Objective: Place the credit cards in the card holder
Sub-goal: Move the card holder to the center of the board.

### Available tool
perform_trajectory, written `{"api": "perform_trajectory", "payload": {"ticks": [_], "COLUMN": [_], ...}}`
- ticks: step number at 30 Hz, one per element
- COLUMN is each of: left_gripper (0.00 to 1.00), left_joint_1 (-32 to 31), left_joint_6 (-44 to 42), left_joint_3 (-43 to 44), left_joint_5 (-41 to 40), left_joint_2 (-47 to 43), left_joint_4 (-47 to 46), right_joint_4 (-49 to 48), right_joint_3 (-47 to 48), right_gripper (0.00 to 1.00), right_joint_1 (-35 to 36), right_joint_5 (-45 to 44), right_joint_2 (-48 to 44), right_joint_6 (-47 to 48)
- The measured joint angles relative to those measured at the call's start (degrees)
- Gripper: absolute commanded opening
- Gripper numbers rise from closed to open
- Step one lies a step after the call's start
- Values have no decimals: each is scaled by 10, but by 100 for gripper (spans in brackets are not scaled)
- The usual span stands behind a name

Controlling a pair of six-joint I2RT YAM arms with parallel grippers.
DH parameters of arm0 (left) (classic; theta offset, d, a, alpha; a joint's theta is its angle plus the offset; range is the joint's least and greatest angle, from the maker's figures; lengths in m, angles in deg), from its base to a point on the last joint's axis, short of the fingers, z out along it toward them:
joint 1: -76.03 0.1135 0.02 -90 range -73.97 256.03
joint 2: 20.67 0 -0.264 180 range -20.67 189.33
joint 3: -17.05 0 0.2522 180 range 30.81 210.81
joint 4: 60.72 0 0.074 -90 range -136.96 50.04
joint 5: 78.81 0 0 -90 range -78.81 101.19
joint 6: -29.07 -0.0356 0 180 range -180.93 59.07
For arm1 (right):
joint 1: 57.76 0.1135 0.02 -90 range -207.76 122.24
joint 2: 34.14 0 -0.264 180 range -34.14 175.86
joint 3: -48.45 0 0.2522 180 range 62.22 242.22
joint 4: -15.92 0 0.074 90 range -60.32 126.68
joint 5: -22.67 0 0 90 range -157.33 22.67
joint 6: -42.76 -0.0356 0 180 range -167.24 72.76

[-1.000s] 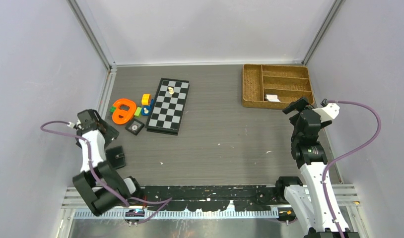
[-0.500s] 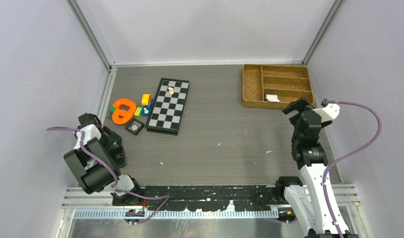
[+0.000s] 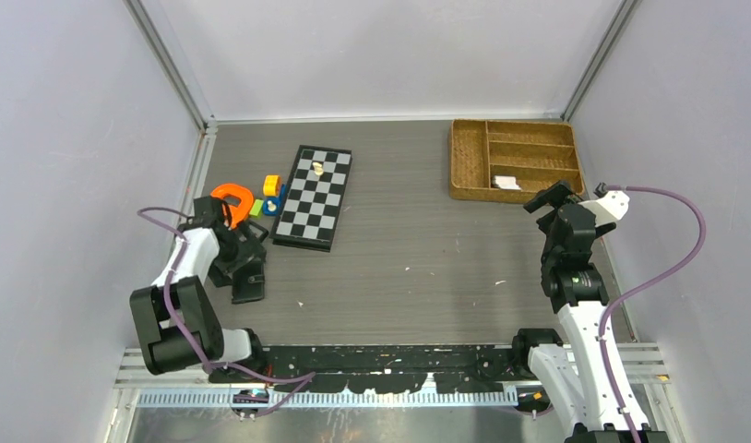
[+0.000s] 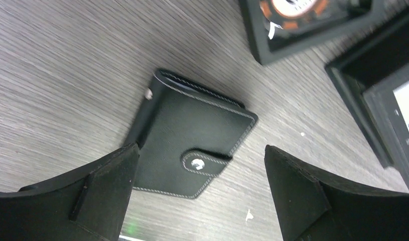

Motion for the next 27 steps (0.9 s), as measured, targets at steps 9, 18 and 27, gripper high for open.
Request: {"api": "perform_trajectory", "payload": {"ticks": [9, 18, 27], "left_gripper": [100, 100, 68], "left_joint_1": [-36, -59, -83], "left_joint_6": [1, 15, 11], "left_joint_3": [2, 15, 40], "left_joint_5": [-43, -94, -103], "left_joint_2": [-26, 41, 84], "left_joint_4": [38, 61, 69], "right_joint_4": [0, -1, -10], "right_joint_3": [0, 0, 0], "right_gripper": [100, 100, 100], "right_joint_1": [0, 0, 0], "right_joint_5": [0, 0, 1], "right_joint_2": [0, 0, 3], "right_joint_6": [2, 4, 3]}}
